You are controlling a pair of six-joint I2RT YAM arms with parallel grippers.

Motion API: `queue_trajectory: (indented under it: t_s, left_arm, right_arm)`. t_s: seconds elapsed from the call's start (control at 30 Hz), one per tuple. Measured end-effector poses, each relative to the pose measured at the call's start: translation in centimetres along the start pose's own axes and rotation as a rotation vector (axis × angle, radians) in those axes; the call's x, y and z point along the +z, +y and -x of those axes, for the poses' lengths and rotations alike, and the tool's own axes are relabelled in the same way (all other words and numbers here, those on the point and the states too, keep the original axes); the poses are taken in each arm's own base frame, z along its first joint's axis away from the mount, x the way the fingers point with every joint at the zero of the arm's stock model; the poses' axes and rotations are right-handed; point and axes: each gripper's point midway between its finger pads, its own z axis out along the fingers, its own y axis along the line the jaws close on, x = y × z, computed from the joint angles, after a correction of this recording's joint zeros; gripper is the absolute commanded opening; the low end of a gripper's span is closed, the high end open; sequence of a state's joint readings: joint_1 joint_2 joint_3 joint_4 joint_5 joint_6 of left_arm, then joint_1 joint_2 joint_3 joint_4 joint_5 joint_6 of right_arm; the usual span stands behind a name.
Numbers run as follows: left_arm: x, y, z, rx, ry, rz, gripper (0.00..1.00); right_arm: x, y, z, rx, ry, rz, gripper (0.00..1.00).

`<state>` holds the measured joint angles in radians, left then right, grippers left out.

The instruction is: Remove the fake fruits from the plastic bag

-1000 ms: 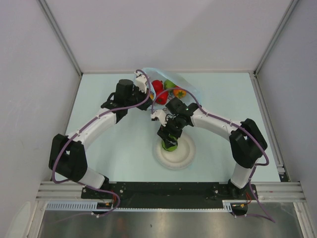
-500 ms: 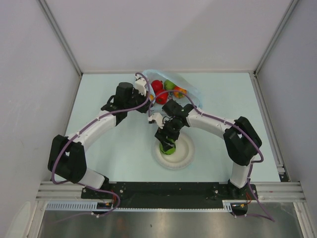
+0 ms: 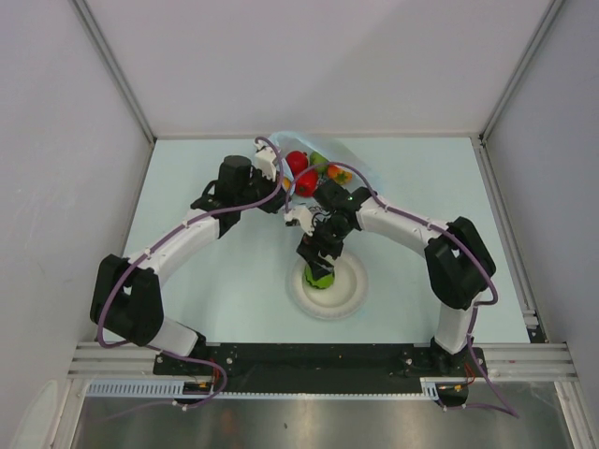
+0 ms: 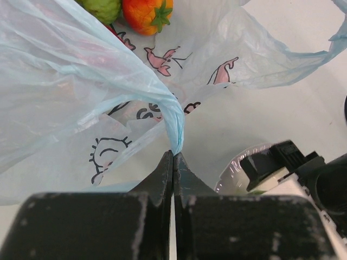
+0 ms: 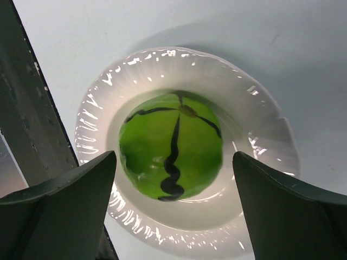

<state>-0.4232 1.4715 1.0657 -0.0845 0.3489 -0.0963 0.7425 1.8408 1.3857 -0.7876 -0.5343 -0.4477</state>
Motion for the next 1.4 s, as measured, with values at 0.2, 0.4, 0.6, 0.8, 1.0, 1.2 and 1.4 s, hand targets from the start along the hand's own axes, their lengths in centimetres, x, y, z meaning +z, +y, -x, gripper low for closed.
queue_trajectory:
  t_s: [0.2, 0.4, 0.6, 0.8, 1.0, 1.2, 1.4]
  left_arm:
    - [-0.1, -0.3, 0.2, -0.021, 0.0, -0.007, 0.0]
    - [-0.2, -0.8, 1.3, -0.032, -0.012, -0.024, 0.0]
    - [-0.4, -1.1, 1.7, -0.044, -0.012, -0.036, 0.0]
    - [-0.3, -1.3, 1.3, -0.059, 0.002, -0.051, 0.0]
    - [-0.3, -1.3, 0.8, -0.057, 0.021, -0.049, 0.0]
    - [-0.6, -1.2, 0.4, -0.039, 0.038, -0.048, 0.0]
    - [-1.5, -1.6, 1.2, 0.003, 0.013, -0.057, 0.0]
  right_arm:
    - [-2.2, -1.9, 0.7, -0.024, -0.037, -0.013, 0.96]
    - [-3.5, -2.7, 1.5, -0.04, -0.053, -0.031, 0.95]
    - [-4.7, -2.9, 2.7, -0.062, -0.079, -0.056, 0.81]
    - [-7.6, -5.3, 2.8, 0.023, -0.137, -0.102, 0.64]
    - [-11.6, -11.1, 4.1, 0.109, -0.237, -0.304, 0.56]
    - [-12.0, -14.8, 7.1, 0.105, -0.27, -0.464, 0.51]
    - [-10.2, -20.1, 9.0, 0.15, -0.279, -0.564, 0.48]
